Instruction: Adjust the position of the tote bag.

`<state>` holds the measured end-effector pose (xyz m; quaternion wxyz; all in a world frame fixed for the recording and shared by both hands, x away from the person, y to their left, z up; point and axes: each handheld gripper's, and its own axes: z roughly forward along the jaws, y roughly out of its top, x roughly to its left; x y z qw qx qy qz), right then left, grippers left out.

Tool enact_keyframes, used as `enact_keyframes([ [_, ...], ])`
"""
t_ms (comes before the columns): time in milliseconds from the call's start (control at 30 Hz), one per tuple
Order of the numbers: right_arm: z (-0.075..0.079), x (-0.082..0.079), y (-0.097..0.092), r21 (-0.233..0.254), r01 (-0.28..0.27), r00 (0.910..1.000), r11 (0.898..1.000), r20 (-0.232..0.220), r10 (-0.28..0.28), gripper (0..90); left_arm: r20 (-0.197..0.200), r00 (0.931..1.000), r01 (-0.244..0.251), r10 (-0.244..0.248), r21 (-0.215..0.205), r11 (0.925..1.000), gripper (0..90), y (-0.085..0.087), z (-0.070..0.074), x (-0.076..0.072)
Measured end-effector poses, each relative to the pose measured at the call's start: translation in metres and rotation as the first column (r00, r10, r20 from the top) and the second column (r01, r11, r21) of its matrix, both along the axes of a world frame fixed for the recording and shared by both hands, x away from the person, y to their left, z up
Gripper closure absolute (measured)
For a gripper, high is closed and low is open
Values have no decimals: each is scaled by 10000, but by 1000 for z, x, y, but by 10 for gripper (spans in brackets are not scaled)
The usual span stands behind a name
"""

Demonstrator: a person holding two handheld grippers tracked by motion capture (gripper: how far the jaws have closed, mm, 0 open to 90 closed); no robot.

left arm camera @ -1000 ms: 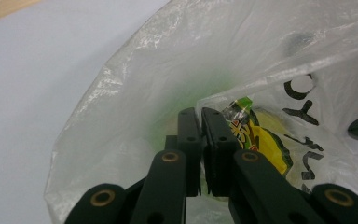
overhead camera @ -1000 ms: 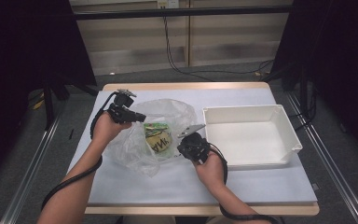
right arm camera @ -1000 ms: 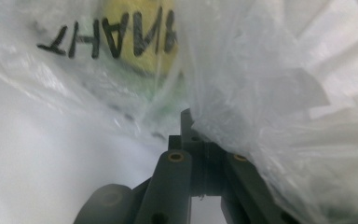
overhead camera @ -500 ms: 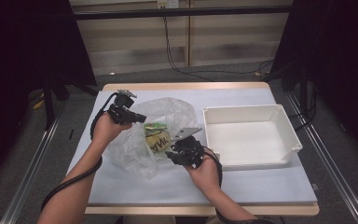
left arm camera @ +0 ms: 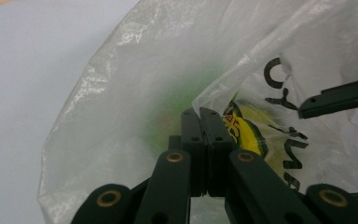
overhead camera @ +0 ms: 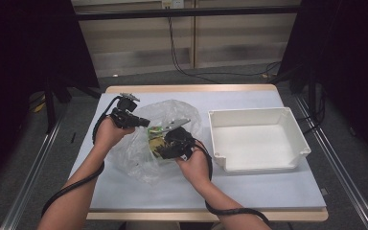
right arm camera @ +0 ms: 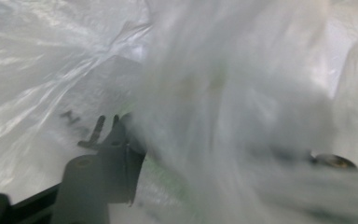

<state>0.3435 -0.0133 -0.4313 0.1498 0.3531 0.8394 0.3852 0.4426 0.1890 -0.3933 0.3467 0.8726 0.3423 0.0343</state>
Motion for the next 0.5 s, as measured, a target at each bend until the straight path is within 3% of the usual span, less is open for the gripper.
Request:
enact_keyframes([
  [33, -2, 3, 2, 46, 59, 9998, 10000, -196, -58, 340, 17, 10000, 39, -39, 51, 10000, 894, 1, 0, 1],
  [100, -4, 7, 5, -101, 67, 9999, 9999, -103, -68, 328, -6, 9996, 266, -266, 247, 9993, 894, 3, 1, 2],
  [367, -18, 24, 13, -340, 108, 9998, 9994, -176, -114, 312, -108, 9999, 22, -21, 67, 10000, 896, -1, -4, 1],
  [433, -20, 26, 13, -416, 174, 9996, 9990, -207, -183, 311, -93, 9998, 149, -147, 193, 9997, 897, 0, -4, 2],
  [467, -25, 29, 13, -537, 233, 9994, 9983, -227, -246, 318, -159, 9986, 510, -502, 507, 9974, 897, 2, -4, 3],
  [500, -27, 30, 13, -683, 191, 9995, 9975, -231, -207, 321, -144, 9989, 443, -437, 493, 9978, 897, 1, -4, 3],
])
